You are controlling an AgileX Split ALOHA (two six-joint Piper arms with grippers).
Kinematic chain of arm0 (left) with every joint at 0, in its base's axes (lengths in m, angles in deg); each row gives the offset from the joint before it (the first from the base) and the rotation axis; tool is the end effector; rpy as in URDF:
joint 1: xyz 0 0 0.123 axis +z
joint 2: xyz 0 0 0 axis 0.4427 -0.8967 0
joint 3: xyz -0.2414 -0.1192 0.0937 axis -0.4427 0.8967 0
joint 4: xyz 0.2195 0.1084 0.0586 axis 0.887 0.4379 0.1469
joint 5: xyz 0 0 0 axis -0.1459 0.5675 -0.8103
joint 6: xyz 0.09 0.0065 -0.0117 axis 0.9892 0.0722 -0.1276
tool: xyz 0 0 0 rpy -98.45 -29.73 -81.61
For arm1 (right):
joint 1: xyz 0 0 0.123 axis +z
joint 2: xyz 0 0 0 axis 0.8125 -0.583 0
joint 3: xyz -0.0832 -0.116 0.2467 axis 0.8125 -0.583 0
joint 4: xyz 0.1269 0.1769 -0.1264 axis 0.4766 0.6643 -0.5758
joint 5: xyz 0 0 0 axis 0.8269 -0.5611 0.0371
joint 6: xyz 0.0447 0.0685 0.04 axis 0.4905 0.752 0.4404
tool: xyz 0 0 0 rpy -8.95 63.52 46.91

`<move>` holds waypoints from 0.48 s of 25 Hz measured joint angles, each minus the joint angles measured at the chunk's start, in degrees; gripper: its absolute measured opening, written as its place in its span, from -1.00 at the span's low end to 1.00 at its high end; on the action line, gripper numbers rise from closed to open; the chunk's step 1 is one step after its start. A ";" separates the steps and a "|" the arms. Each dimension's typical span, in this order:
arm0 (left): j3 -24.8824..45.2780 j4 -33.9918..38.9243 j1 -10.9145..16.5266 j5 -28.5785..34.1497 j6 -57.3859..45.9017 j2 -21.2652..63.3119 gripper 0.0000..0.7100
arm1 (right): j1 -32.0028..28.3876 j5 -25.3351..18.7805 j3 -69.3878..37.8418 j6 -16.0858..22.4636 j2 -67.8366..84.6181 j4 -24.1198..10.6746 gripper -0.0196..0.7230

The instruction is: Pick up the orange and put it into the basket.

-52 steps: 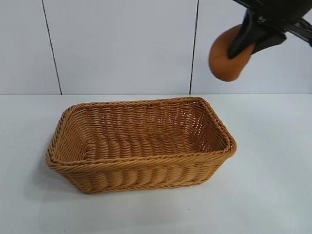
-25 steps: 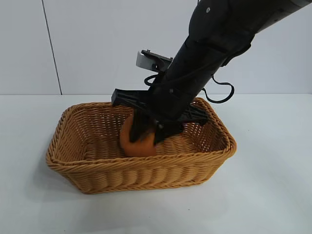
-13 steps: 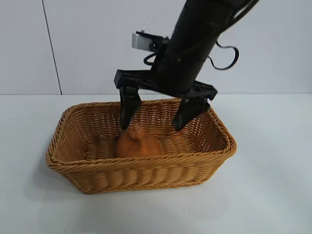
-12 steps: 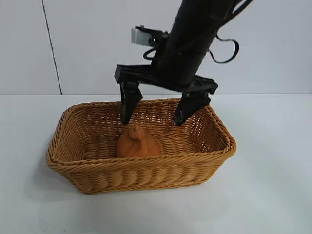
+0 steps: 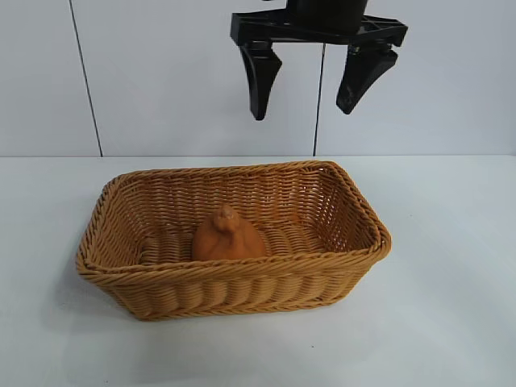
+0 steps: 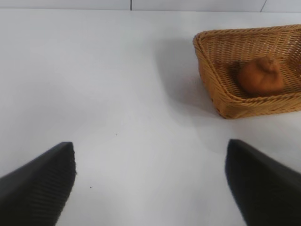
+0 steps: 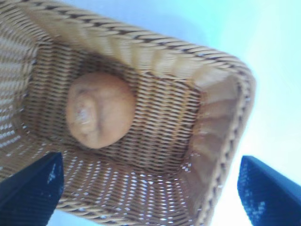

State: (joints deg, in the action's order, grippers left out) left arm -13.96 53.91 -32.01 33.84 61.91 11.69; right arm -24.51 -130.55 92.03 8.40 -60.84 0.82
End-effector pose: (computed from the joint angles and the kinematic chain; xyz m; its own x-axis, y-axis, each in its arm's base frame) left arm -0.0063 -0.0009 0.2778 -0.4558 -0.0214 -0.8898 0.0845 0.9942 -0.0672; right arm 0.3690 0.2085 0.2853 -0.8749 -0.3872 -0.2909 -0.4050 0.9143 0.0011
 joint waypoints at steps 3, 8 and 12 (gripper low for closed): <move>0.00 0.00 0.00 0.00 0.00 0.00 0.73 | -4.83 -0.09 0.00 -0.31 0.00 -0.05 0.92; 0.00 0.00 0.00 0.00 0.00 0.00 0.73 | -16.35 -0.09 0.00 -0.99 0.00 -0.30 0.92; 0.00 0.00 0.00 0.00 0.00 0.00 0.73 | -24.58 -0.09 0.00 -1.07 0.00 -0.87 0.92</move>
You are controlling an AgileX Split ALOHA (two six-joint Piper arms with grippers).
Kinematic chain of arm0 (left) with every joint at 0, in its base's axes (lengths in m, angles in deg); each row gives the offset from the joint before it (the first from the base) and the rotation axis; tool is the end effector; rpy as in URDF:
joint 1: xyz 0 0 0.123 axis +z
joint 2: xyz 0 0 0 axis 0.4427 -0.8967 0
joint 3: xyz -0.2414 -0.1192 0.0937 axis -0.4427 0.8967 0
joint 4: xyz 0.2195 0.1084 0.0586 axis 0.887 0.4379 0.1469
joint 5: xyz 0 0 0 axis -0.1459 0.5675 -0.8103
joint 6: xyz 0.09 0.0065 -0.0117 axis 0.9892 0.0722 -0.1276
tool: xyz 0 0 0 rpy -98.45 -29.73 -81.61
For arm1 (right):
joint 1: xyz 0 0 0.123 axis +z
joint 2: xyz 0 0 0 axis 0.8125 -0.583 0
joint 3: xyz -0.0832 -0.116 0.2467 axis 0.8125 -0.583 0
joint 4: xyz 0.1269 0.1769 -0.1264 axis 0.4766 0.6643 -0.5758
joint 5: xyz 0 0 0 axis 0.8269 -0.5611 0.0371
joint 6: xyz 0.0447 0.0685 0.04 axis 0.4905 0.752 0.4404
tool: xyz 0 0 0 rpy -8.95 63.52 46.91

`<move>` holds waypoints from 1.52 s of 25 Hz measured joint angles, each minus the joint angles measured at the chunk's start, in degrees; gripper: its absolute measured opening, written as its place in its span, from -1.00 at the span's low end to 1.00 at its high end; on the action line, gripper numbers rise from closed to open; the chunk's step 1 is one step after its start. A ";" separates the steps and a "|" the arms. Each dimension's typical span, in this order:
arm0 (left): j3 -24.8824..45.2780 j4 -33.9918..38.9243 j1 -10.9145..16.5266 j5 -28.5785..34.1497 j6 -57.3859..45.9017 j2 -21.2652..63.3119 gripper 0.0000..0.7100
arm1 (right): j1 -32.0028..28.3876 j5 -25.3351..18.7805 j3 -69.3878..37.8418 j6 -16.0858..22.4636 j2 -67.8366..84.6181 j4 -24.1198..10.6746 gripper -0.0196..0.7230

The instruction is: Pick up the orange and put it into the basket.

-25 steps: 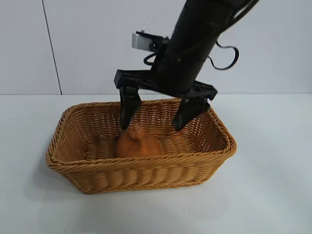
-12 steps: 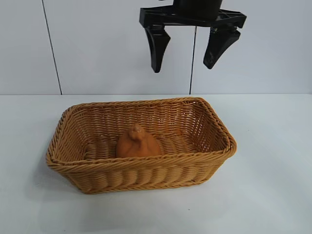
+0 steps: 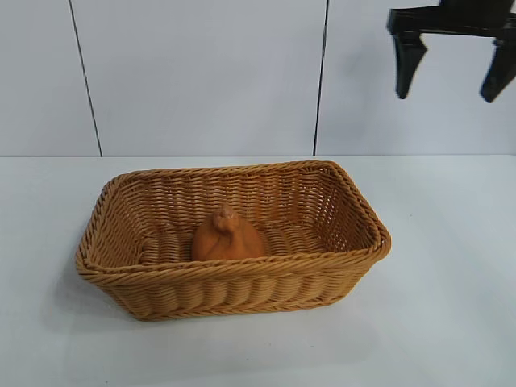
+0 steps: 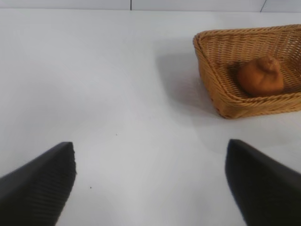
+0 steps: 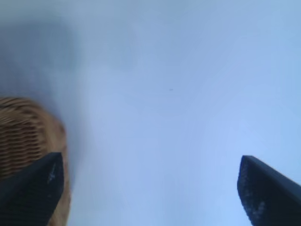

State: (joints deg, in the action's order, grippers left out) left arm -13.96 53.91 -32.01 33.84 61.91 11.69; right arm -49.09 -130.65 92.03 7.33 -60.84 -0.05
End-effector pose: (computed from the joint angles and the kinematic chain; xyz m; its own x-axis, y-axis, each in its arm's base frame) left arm -0.0063 -0.0009 0.2778 -0.4558 -0.0214 -0.8898 0.0845 0.9942 -0.0672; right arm 0.4223 0.0348 0.2853 -0.9568 -0.0122 -0.2903 -0.0068 0.9998 -0.0195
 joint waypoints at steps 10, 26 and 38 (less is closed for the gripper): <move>0.00 0.00 0.00 -0.05 0.00 0.00 0.73 | -2.71 -0.13 -5.07 -1.36 2.99 0.72 0.92; 0.00 0.00 0.00 -0.05 0.00 0.00 0.73 | -2.71 -0.57 -49.23 -4.77 40.75 3.59 0.92; 0.00 0.00 0.00 -0.05 0.00 0.00 0.73 | -2.71 9.76 -74.87 -6.06 74.00 3.65 0.92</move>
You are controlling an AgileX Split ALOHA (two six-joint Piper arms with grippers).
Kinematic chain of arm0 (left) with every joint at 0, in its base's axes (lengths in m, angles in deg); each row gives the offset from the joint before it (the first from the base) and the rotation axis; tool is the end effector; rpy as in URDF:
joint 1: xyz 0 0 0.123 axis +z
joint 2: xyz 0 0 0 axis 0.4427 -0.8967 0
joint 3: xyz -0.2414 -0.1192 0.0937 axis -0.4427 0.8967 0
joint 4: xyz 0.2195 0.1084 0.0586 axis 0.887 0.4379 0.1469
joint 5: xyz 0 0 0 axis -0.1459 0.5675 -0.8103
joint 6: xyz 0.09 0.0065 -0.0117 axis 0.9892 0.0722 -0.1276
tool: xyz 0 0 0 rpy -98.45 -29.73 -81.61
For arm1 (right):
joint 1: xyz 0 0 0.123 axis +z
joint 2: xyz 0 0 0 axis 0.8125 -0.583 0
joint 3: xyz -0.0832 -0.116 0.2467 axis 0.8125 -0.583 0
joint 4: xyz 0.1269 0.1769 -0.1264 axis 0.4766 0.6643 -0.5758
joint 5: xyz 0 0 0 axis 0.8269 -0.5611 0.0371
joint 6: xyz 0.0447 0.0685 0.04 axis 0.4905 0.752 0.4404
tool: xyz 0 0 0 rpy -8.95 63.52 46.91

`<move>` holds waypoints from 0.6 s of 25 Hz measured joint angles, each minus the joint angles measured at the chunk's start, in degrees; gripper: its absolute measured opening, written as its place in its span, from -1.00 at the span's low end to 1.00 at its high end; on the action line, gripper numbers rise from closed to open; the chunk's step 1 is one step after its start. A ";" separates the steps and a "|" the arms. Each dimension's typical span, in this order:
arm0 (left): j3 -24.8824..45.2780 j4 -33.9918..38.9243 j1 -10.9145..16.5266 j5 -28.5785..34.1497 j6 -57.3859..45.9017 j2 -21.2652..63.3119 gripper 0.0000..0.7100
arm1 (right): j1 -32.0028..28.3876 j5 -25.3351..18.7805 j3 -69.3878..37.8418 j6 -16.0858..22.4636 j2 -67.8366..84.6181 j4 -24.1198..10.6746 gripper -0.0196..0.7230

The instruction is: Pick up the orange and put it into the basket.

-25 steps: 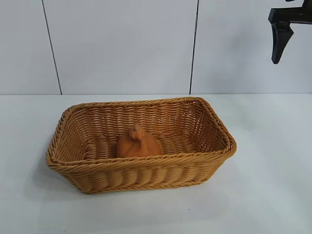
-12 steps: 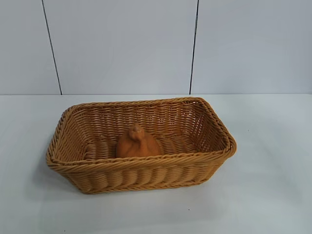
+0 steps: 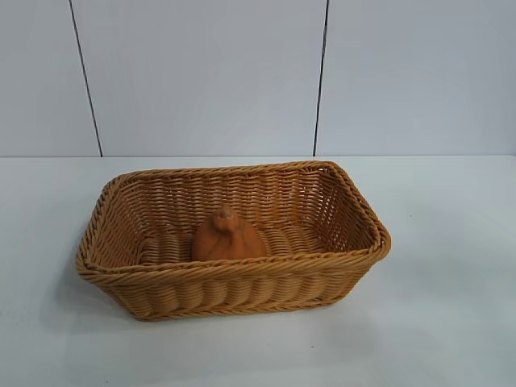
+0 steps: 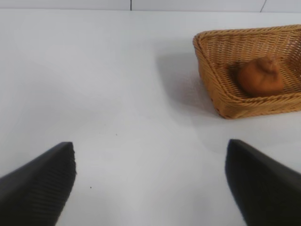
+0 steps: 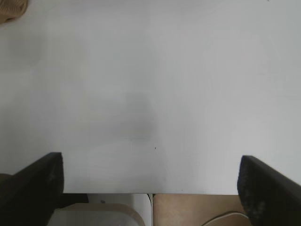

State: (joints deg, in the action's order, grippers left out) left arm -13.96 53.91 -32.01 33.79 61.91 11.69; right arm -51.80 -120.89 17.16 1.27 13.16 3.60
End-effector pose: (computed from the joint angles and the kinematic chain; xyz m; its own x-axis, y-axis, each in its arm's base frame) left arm -0.0063 -0.0009 0.2779 -0.4550 -0.0215 -0.8902 0.0845 0.9942 -0.0672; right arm 0.0957 0.0056 0.2494 -0.9006 -0.0450 -0.4324 -0.0553 0.9984 0.0114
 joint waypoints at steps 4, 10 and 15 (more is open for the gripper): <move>0.00 0.00 0.00 0.00 0.00 0.00 0.73 | 0.00 0.84 -0.77 0.00 9.16 0.00 0.92; 0.00 0.00 0.00 0.00 0.00 0.00 0.73 | 0.00 0.95 -1.01 -0.13 19.76 -0.05 0.92; 0.00 0.00 0.00 0.00 0.00 0.00 0.73 | 0.00 0.95 -1.06 -0.13 28.11 -0.05 0.92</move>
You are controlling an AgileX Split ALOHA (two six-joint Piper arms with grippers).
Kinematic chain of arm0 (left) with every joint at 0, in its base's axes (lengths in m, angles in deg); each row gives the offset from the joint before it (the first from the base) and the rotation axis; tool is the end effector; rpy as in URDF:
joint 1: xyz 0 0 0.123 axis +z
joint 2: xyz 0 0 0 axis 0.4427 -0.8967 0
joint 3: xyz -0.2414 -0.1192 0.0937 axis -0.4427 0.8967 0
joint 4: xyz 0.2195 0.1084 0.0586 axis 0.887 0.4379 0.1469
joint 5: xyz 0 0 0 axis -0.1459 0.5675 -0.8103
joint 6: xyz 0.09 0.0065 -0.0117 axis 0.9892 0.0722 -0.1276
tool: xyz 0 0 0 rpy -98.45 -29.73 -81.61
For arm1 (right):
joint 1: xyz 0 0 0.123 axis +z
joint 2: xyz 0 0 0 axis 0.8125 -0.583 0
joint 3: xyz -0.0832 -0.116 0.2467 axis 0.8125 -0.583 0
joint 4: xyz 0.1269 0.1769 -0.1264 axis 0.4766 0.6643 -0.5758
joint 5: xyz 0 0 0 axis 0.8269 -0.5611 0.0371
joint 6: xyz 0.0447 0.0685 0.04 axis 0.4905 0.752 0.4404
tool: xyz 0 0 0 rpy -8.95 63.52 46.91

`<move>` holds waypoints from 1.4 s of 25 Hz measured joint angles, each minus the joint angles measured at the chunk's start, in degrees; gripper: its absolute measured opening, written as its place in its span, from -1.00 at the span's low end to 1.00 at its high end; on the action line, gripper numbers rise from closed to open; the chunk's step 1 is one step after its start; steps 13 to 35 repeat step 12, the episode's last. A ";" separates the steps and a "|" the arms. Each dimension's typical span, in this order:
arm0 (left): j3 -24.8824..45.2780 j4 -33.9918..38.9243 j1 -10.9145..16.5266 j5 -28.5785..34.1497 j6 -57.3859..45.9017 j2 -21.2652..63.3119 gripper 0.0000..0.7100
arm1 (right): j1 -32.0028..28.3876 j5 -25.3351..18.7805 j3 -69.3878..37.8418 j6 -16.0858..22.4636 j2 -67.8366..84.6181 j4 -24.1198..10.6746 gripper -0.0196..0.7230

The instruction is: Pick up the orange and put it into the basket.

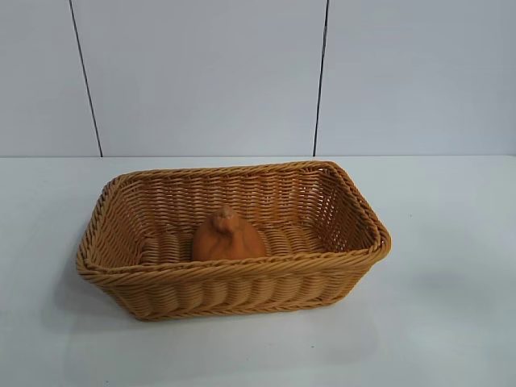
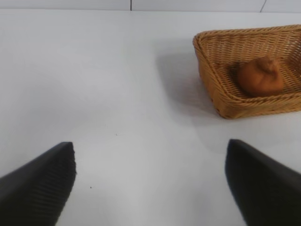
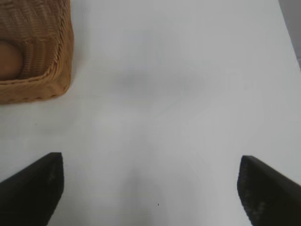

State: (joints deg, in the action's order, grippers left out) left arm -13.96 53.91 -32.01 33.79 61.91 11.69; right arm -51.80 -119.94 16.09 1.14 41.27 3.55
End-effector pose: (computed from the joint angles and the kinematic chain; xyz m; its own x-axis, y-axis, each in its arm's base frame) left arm -0.0063 -0.0009 0.2779 -0.4550 -0.0215 -0.8902 0.0845 0.9942 -0.0672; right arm 0.0270 0.0025 0.2753 -0.5923 -0.0338 -0.8050 -0.0602 0.9982 0.0024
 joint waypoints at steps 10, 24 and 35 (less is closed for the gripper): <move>0.00 0.00 0.00 0.00 0.00 0.00 0.73 | 0.00 -0.07 -0.07 0.00 11.20 -0.60 0.92; 0.00 0.00 0.00 0.00 0.00 0.00 0.73 | 0.00 -0.07 -0.07 0.19 11.27 -0.60 0.92; 0.00 0.00 0.00 0.00 0.00 0.00 0.73 | 0.00 -0.07 -0.07 0.19 11.27 -0.60 0.92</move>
